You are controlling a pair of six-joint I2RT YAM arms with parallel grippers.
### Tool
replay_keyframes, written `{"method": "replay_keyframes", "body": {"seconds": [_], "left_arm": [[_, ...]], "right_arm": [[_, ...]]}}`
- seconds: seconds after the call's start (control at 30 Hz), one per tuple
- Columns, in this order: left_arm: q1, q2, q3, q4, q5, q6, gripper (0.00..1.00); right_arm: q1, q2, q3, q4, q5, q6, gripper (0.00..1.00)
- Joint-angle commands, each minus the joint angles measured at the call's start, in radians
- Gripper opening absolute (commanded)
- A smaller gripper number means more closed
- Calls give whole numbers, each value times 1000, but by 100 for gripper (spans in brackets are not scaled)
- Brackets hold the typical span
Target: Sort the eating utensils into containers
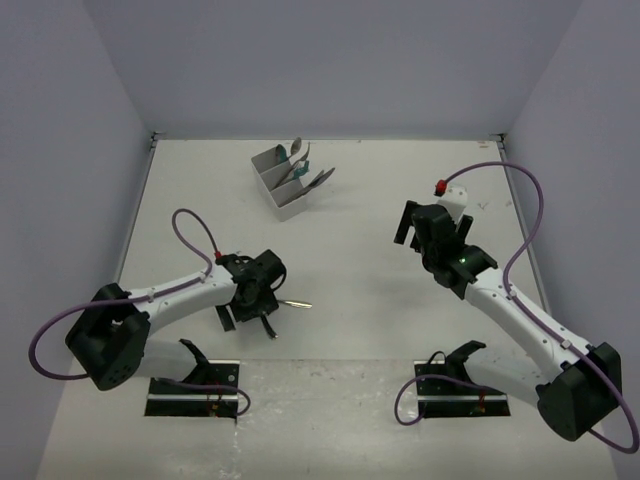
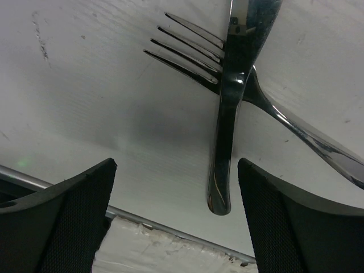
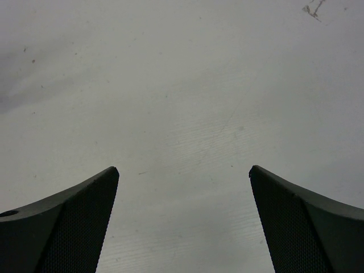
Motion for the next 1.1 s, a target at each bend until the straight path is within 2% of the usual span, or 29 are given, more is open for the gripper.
{"method": "replay_keyframes", "body": {"seconds": [0.0, 0.3, 0.4, 0.53, 0.7, 0.77, 0.8, 0.83, 0.97, 1.0, 1.07], "left_arm": [[-14, 4, -59, 171, 25, -54, 88], [-17, 6, -114, 325, -35, -63, 81], [-17, 29, -114, 323, -38, -92, 70], [-17, 46, -137, 311, -29, -118, 48], [-17, 47, -168, 307, 1, -124, 27], [-17, 50, -166, 307, -1, -115, 23], [-17, 55, -163, 307, 4, -101, 14], [-17, 56, -160, 307, 7, -101, 10], [-17, 69, -140, 253, 1, -87, 6], [-17, 70, -139, 244, -1, -91, 0], [-17, 75, -128, 224, 5, -88, 0]], "right_arm": [[-4, -5, -7, 36, -18, 17, 99], [-4, 13, -7, 54, -60, 2, 99], [-4, 13, -7, 54, -55, -1, 99], [-4, 13, -7, 54, -49, -3, 99], [-5, 14, -7, 54, -51, -1, 99], [-5, 13, -7, 54, -52, 0, 99], [-4, 10, -9, 54, -52, -1, 99], [-4, 9, -10, 54, -51, -1, 99], [-4, -3, -13, 56, -45, 2, 99], [-4, -8, -15, 56, -43, 2, 99], [-4, -13, -17, 59, -45, 2, 99]]}}
